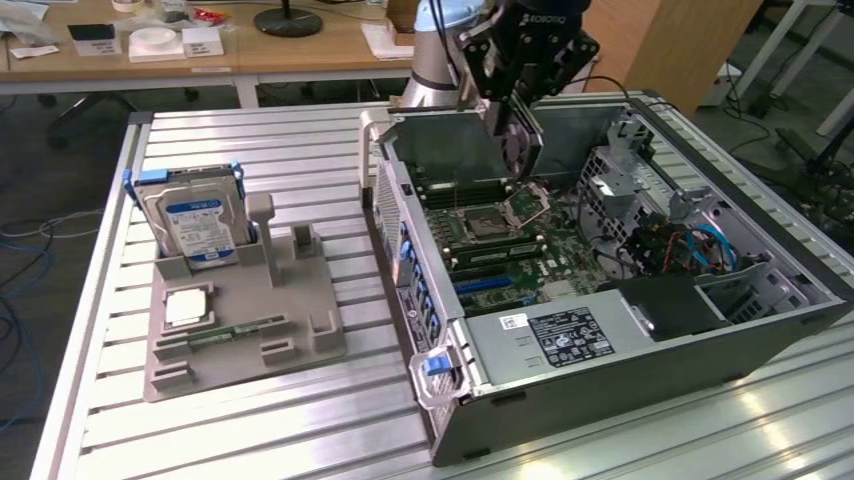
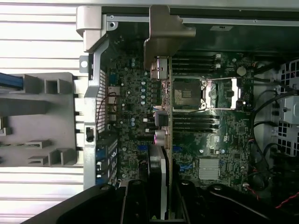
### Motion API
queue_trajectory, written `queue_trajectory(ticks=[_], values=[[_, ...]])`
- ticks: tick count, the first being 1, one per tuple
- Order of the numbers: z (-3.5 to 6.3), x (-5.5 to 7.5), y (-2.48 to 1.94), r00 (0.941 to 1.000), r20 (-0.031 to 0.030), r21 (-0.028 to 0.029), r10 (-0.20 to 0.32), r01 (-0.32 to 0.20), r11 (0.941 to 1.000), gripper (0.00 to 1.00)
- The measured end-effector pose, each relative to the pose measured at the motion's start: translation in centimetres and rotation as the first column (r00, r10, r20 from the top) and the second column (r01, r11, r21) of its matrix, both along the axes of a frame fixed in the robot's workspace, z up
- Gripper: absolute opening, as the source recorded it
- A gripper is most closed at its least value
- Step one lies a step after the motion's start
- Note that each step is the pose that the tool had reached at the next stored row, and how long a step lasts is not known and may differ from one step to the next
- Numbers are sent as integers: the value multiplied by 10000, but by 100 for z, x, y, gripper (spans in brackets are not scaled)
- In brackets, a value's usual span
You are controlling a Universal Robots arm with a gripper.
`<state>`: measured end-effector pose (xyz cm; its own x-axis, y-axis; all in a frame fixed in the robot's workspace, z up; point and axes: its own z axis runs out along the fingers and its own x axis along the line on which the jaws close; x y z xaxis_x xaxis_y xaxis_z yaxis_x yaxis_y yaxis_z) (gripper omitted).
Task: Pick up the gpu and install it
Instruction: 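Pick up the gpu and move the gpu toward the slot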
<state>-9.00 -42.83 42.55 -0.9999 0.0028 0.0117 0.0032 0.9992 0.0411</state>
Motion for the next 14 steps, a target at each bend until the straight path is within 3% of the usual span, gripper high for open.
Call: queue_trajectory(ticks=[14], values=[[-12, 327, 0, 10000, 0, 0, 1, -1, 10000, 28]])
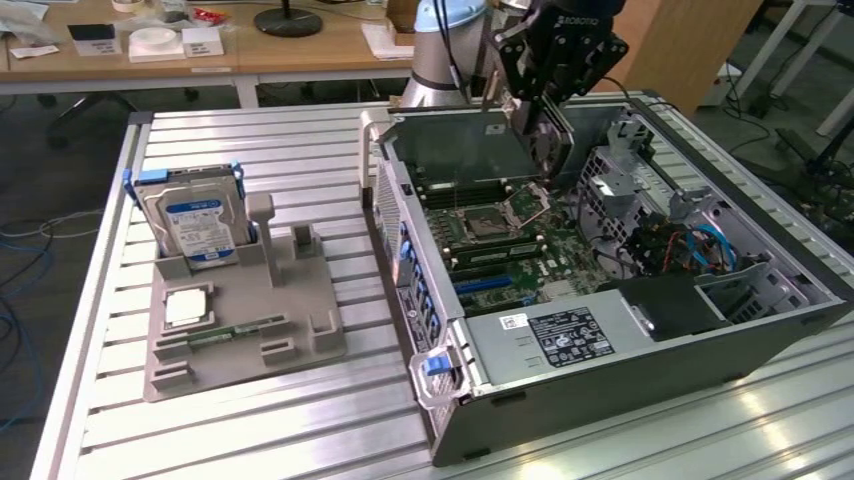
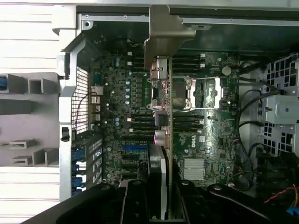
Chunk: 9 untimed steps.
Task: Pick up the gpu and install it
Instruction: 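Pick up the gpu and move the gpu toward the slot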
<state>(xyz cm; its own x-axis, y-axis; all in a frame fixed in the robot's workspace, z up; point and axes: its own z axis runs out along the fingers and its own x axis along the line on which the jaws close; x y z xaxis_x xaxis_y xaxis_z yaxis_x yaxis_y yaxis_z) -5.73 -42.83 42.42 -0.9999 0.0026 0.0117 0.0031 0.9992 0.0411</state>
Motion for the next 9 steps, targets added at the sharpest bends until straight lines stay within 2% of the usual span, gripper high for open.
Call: queue_trajectory(ticks=[9], values=[[-7, 195, 0, 10000, 0, 1, 2, -2, 10000, 28]])
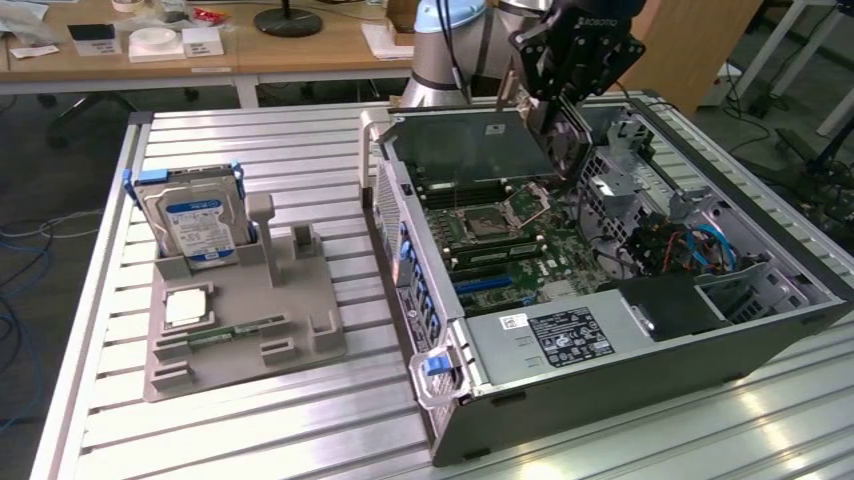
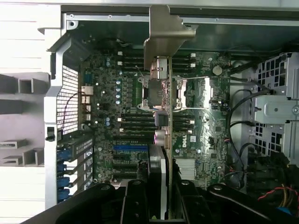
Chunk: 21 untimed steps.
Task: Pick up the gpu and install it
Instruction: 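Pick up the gpu and move the gpu toward the slot, then insert the gpu into the slot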
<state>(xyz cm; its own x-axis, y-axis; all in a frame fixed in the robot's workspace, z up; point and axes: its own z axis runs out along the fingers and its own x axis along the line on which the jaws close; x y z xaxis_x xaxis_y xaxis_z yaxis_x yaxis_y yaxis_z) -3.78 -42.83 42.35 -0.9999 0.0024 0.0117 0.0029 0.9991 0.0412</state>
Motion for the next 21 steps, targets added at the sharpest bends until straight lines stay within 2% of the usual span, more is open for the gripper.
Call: queue_trajectory(ticks=[2, 6, 17, 21], values=[[0, 36, 0, 10000, 0, -2, 1, -1, 10000, 28], [-1, 39, 0, 10000, 0, 19, 0, 0, 10000, 28], [-1, 38, -1, 10000, 1, 33, 9, -9, 10000, 28], [-1, 38, -2, 9993, 0, 31, 365, -365, 9993, 28]])
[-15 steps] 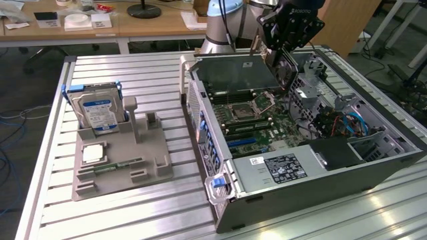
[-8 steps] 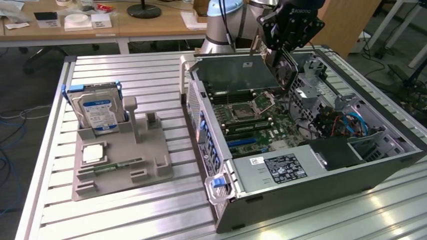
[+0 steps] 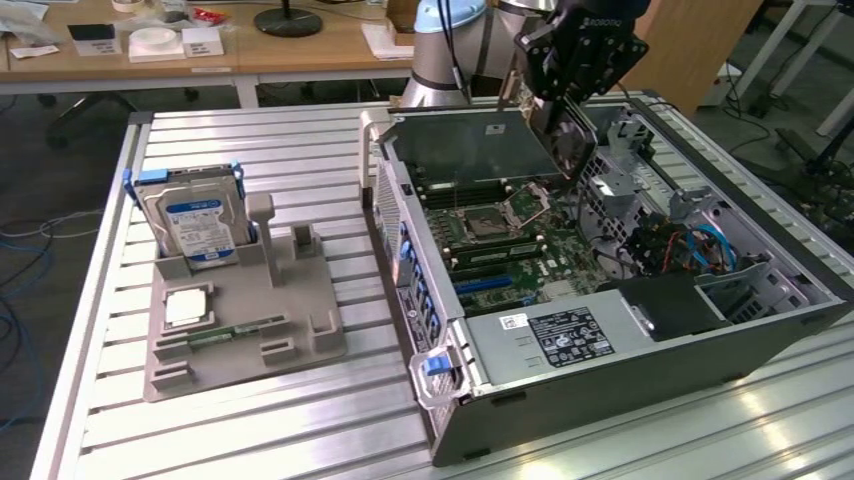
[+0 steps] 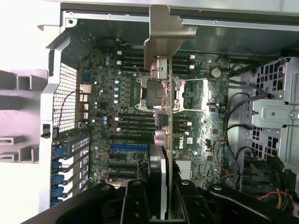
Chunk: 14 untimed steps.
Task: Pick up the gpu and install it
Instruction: 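Insert the gpu into the slot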
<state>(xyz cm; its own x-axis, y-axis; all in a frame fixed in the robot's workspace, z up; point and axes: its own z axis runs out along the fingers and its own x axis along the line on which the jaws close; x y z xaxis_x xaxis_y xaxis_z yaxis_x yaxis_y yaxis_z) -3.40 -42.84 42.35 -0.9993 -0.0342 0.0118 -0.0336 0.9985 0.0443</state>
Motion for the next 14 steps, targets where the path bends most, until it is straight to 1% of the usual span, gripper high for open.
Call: queue_trajectory(ticks=[4, 7, 14], values=[[0, 0, 0, 9988, 0, 1, 489, -489, 9988, 28], [0, 0, 0, 9965, 0, 0, 839, -839, 9965, 28], [-1, 0, 0, 9860, 1, 1, 1667, -1667, 9860, 28]])
